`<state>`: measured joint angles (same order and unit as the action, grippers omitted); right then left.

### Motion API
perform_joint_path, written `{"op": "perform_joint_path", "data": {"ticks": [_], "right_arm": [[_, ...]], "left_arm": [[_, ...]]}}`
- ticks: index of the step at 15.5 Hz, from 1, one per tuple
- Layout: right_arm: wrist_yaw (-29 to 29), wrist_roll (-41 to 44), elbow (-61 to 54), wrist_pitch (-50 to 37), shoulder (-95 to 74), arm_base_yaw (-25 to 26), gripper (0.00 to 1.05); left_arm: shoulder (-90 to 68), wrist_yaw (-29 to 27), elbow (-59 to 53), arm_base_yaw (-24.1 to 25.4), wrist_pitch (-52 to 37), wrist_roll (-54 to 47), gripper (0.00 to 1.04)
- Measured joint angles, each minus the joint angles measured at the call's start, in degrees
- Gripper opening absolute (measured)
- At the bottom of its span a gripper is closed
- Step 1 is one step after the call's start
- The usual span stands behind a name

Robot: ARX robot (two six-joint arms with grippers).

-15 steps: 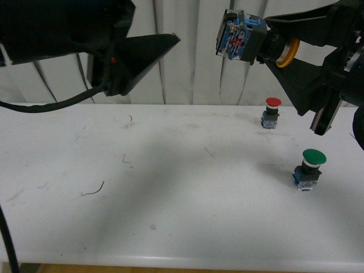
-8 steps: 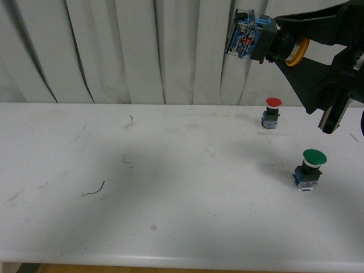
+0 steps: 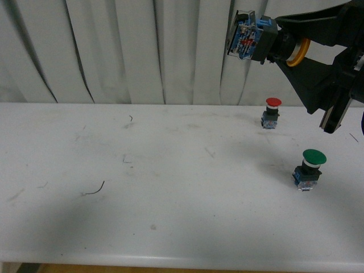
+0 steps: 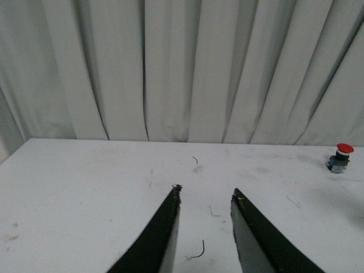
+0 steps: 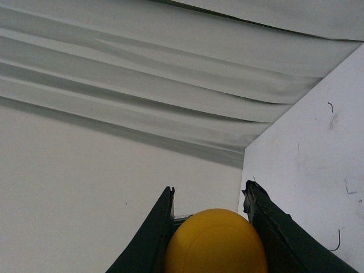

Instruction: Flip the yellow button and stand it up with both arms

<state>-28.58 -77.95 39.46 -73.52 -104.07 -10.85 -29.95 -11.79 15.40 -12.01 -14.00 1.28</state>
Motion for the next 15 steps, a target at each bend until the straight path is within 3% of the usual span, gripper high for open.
{"op": "perform_joint_path", "data": {"ticks": [2,3,5,6,7,15], "right_arm": [[0.04,0.02,0.00,-0.02,0.00,-0.02,0.35],[0.02,0.04,0.00,0.00,0.00,-0.02,0.35],[0.02,0.28,0.00,0.00,0.00,-0.39,0.35],[-0.04,0.50,0.00,-0.04,0.00,-0.42,0.35],[-0.17,0.72,0.02,-0.02,0.00,-0.52,0.35],[-0.33,1.99,0.42,0.00,0.00,-1.95,0.35]], "left_arm": [[3.58,2.36,-3.13,2.93,-0.66,-0.24,0.07],[4.85,3.45,-4.87,4.09,-0.57,-0.42,0.02],[7.45,6.73,-7.21,6.49,0.07,-0.39,0.02],[9.27,11.06,-8.31,11.21,0.31,-0.46,0.02],[10.21,10.73,-8.94,12.55,0.55,-0.39,0.02],[18.56,11.80,-13.09,11.96,4.96,-0.44,0.02]]}}
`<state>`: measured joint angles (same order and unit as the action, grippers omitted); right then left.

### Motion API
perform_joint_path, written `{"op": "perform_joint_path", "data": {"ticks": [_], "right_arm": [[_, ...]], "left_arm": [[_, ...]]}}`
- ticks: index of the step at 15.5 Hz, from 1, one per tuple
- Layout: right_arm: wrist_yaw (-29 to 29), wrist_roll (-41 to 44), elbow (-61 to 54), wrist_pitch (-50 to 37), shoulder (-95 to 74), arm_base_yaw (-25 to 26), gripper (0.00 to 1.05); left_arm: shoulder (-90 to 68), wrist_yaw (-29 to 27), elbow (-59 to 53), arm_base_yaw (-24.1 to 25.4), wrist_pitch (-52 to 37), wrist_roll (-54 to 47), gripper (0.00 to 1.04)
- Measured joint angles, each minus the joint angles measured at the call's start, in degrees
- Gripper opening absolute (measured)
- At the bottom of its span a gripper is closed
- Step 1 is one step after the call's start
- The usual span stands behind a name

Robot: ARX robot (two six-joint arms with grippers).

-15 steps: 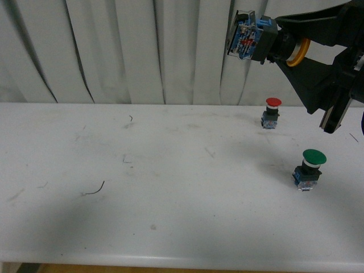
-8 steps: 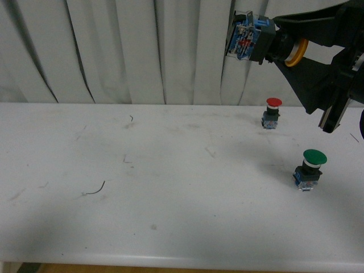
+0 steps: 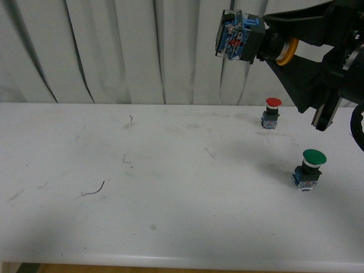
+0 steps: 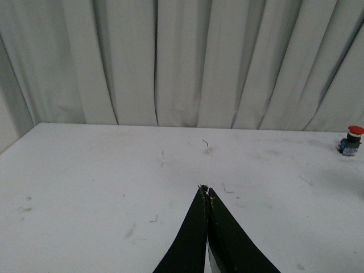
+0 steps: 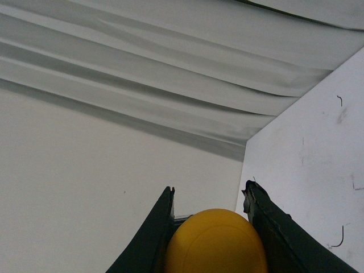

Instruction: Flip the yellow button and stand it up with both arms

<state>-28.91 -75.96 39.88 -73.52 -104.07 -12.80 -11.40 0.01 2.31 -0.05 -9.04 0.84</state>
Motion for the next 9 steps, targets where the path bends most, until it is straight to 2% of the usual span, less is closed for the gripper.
{"op": "perform_joint_path", "data": {"ticks": [1,3,8,9], "right_arm": [[0.00,0.15,0.02,0.00,0.00,-0.42,0.35],[-0.02,0.42,0.02,0.00,0.00,-0.39,0.35],[-0.37,2.43,0.02,0.15,0.31,-0.42,0.35],[-0.42,4.42,0.04,0.20,0.94,-0.70,0.35]], "left_arm": [[1.33,-0.02,-1.49,0.00,-1.40,0.00,0.02],[9.70,-0.07,-1.77,0.00,9.60,0.00,0.02],[10.88,-0.02,-1.75,0.00,9.20,0.00,0.03],[10.88,-0.02,-1.75,0.00,9.25,0.00,0.16]]}}
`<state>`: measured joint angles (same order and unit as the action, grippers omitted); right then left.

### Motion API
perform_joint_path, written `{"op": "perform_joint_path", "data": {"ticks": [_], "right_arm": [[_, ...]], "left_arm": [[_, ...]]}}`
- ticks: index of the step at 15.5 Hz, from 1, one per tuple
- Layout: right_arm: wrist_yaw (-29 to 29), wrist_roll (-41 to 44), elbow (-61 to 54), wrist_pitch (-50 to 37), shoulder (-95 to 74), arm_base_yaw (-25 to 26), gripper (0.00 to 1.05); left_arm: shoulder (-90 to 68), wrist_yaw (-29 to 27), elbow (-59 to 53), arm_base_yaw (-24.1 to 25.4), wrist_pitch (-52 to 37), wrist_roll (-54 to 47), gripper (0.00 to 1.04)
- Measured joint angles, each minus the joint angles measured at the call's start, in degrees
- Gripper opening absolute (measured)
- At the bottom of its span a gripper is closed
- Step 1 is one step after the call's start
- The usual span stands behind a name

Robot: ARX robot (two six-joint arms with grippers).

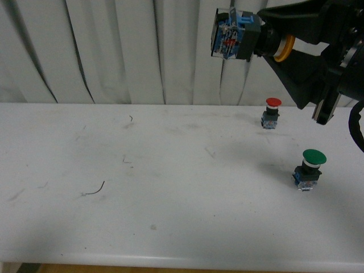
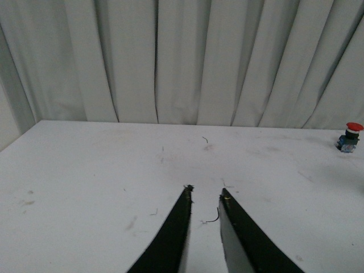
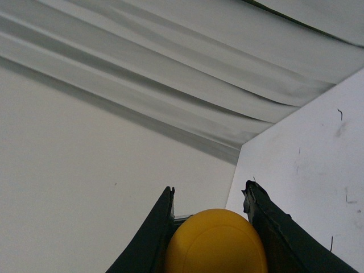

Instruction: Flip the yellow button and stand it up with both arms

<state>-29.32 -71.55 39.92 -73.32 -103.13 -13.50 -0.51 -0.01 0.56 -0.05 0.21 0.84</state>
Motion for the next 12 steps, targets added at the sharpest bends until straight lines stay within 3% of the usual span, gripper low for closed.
{"op": "perform_joint_path", "data": {"ticks": [3,6,8,10,12], "right_arm": [[4.85,14.75,4.20,2.47,4.35,-0.07,0.35],[17.64,39.63,11.58,27.63,5.73,0.50,0.35],[22.71,47.41,13.42,34.42,4.92,1.31,0.35],[31.21,59.52,16.96,40.74,4.02,3.43,0.34],[35.67,65.75,19.56,43.21,3.69,4.55,0.34]], "left_arm": [[0.00,0.00,0.00,0.00,0.00,0.00,0.52],[0.00,0.02,0.00,0.00,0.00,-0.02,0.88],[0.00,0.02,0.00,0.00,0.00,-0.02,0.99],[0.00,0.02,0.00,0.00,0.00,-0.07,0.98],[0.00,0.00,0.00,0.00,0.00,-0.07,0.98]]}}
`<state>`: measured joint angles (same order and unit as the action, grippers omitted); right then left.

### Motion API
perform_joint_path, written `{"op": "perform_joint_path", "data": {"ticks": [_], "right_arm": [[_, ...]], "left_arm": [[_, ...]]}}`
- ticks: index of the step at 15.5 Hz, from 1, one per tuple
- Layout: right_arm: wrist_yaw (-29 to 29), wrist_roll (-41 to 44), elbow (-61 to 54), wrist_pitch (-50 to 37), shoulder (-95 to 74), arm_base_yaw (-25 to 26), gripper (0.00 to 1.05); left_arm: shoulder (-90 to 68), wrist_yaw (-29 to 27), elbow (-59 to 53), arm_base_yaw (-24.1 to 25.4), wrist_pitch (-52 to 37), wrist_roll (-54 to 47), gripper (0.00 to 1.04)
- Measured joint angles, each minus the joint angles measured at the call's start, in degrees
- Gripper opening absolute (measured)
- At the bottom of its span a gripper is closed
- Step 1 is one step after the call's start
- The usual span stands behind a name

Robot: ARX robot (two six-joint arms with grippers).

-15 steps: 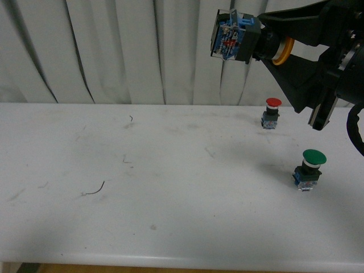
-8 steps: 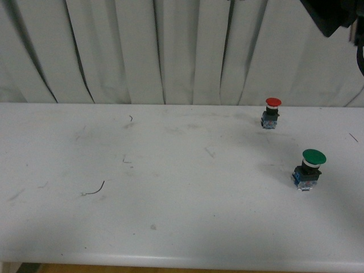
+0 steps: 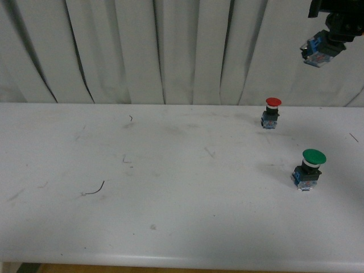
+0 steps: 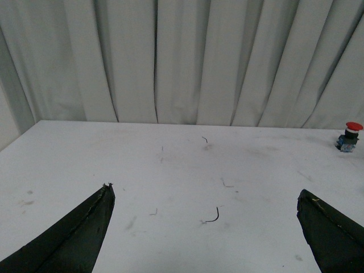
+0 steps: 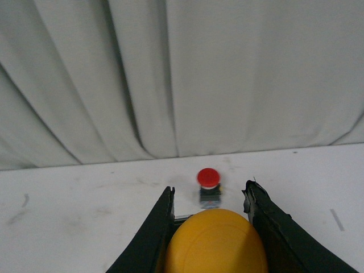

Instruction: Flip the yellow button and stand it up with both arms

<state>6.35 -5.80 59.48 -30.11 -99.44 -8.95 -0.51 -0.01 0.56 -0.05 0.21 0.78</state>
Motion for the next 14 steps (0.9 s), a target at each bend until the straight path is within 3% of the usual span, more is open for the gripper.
{"op": "perform_joint_path", "data": {"ticks": [1,2,5,14], "right_arm": [[1.38,2.73,1.92,2.97,-1.05,0.02,0.34],[4.66,5.44,7.39,11.32,-8.09,0.24,0.34],[7.34,10.25,26.91,23.56,-26.84,1.92,0.34],[7.39,12.63,31.45,24.70,-30.80,3.78,0.34]], "left_arm": [[0.00,0.02,0.00,0.00,0.00,0.00,0.98],[0.00,0.00,0.00,0.00,0.00,0.00,0.98],[0.00,0.02,0.00,0.00,0.00,0.00,0.98],[0.00,0.00,0.00,0.00,-0.02,0.02,0.98]]}}
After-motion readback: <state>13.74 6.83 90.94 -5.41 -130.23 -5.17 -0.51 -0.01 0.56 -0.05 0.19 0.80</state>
